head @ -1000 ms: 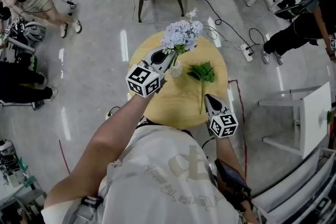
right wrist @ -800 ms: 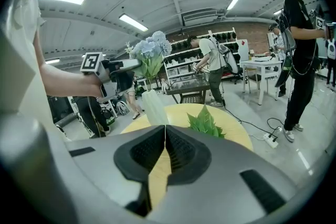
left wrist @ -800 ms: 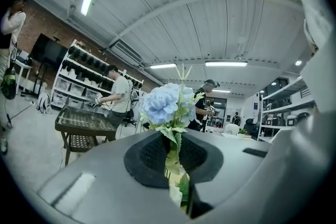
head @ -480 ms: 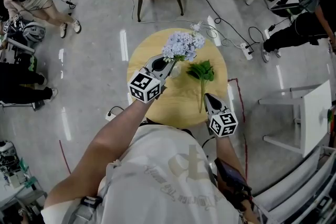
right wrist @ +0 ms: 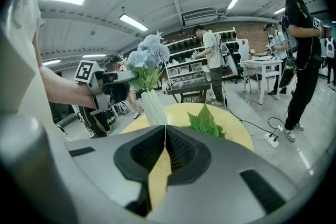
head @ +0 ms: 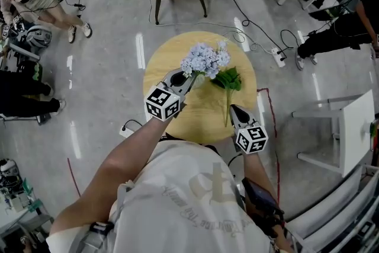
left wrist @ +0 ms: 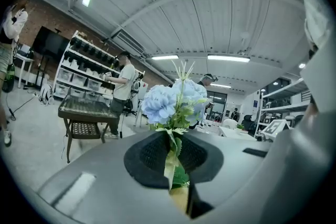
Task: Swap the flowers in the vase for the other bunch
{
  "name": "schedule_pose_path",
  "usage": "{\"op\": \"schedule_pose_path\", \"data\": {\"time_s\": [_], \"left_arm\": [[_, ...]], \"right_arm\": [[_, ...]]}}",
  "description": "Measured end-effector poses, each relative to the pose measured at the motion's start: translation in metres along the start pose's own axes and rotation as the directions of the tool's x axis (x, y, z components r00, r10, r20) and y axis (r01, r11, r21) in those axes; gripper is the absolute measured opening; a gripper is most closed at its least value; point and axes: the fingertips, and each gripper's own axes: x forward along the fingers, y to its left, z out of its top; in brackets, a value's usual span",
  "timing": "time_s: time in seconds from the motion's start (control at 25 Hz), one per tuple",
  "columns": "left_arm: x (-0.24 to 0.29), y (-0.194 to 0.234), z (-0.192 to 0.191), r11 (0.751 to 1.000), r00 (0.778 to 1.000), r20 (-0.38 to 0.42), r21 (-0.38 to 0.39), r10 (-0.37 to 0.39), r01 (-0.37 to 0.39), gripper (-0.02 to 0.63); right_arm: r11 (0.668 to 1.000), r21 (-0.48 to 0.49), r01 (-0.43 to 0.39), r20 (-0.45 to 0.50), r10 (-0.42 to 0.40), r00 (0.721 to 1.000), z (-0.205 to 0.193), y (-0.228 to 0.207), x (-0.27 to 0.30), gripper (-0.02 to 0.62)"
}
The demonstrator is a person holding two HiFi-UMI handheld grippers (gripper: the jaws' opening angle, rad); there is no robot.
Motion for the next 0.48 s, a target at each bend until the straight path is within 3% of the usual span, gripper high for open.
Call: {"op": "schedule_pose_path", "data": {"time_s": [0.48], "left_arm": [[-0.0096, -0.0038, -0.0101, 0.999, 0.998, -0.054, -0.003, 0.033, -0.033, 0.023]], "right_arm": [[1.0, -0.008, -0.013, 0.004, 0.013, 1.0, 0.0022, 0.0073, -0.0005, 0.008]]}}
